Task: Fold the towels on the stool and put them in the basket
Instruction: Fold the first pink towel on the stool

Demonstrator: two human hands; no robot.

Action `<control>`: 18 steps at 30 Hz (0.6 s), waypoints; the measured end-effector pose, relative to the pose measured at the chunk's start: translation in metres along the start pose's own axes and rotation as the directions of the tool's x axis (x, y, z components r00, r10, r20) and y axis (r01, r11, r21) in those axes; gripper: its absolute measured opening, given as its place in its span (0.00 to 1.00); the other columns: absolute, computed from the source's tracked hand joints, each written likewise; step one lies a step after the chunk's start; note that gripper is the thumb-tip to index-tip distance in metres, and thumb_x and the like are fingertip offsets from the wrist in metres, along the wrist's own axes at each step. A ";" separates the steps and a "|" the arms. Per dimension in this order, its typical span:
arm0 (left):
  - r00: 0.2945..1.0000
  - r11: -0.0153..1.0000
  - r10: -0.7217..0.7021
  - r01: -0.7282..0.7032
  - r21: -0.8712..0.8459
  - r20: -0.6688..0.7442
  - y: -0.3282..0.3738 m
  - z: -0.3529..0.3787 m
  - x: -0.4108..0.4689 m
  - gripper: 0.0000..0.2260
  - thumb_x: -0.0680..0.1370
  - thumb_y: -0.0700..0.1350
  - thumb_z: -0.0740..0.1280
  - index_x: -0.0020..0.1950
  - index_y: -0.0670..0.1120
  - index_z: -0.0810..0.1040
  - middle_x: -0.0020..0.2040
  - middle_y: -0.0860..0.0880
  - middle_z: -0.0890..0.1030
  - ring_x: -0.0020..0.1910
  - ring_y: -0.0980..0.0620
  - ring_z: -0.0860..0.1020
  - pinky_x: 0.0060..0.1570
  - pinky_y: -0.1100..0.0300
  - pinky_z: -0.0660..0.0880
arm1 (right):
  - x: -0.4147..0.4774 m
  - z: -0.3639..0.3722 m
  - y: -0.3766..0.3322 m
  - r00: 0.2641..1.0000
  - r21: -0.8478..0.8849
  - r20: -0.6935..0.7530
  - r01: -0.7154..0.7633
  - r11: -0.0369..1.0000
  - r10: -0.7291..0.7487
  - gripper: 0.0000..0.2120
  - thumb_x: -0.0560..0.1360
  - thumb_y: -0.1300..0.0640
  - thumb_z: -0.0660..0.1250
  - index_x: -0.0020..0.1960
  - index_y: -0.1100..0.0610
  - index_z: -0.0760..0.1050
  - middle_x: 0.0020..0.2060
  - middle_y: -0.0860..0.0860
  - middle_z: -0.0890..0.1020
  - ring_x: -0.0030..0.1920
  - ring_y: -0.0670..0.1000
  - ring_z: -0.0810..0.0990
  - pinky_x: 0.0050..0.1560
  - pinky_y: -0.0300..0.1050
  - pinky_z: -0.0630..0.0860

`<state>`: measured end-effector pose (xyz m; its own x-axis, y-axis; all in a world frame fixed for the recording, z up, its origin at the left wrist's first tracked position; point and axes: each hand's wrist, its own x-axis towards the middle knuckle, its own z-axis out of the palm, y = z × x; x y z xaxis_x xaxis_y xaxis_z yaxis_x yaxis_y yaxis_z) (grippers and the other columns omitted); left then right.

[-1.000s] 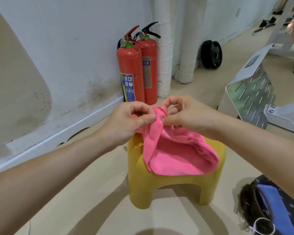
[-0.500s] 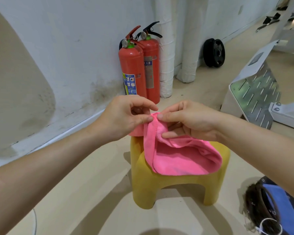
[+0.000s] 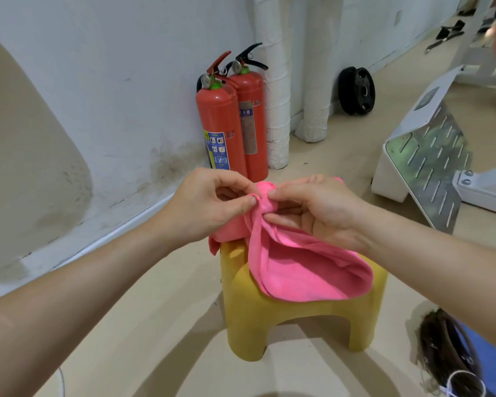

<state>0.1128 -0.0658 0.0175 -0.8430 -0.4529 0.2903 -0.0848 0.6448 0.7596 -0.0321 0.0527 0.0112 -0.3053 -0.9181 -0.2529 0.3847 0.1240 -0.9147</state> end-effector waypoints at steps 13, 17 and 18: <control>0.992 0.999 0.050 -0.047 0.027 -0.120 -0.003 0.002 0.003 0.06 0.69 0.42 0.75 0.45 0.46 0.84 0.41 0.50 0.86 0.42 0.53 0.84 0.48 0.50 0.80 | -0.004 0.008 0.001 0.976 -0.283 0.005 0.212 0.935 -0.219 0.11 0.74 0.69 0.66 0.56 0.71 0.78 0.49 0.69 0.81 0.48 0.58 0.80 0.51 0.44 0.79; 0.992 0.999 0.054 -0.053 0.007 -0.113 -0.003 0.003 0.003 0.10 0.70 0.40 0.75 0.49 0.46 0.83 0.40 0.47 0.84 0.39 0.53 0.82 0.44 0.57 0.79 | -0.006 0.006 -0.002 0.957 -0.490 0.029 0.265 0.830 -0.288 0.08 0.75 0.66 0.68 0.53 0.67 0.82 0.46 0.64 0.84 0.45 0.53 0.80 0.52 0.48 0.79; 0.992 0.999 0.052 -0.052 0.000 -0.111 -0.003 0.003 0.003 0.10 0.70 0.38 0.75 0.50 0.47 0.83 0.40 0.47 0.84 0.40 0.53 0.83 0.45 0.57 0.79 | -0.006 0.006 -0.003 0.951 -0.544 0.041 0.278 0.792 -0.305 0.08 0.75 0.65 0.68 0.52 0.66 0.82 0.44 0.63 0.85 0.43 0.51 0.79 0.50 0.48 0.79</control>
<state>0.1089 -0.0669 0.0141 -0.7818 -0.4847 0.3923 -0.0406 0.6674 0.7436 -0.0265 0.0560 0.0176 -0.3724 -0.9266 0.0518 -0.2542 0.0482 -0.9660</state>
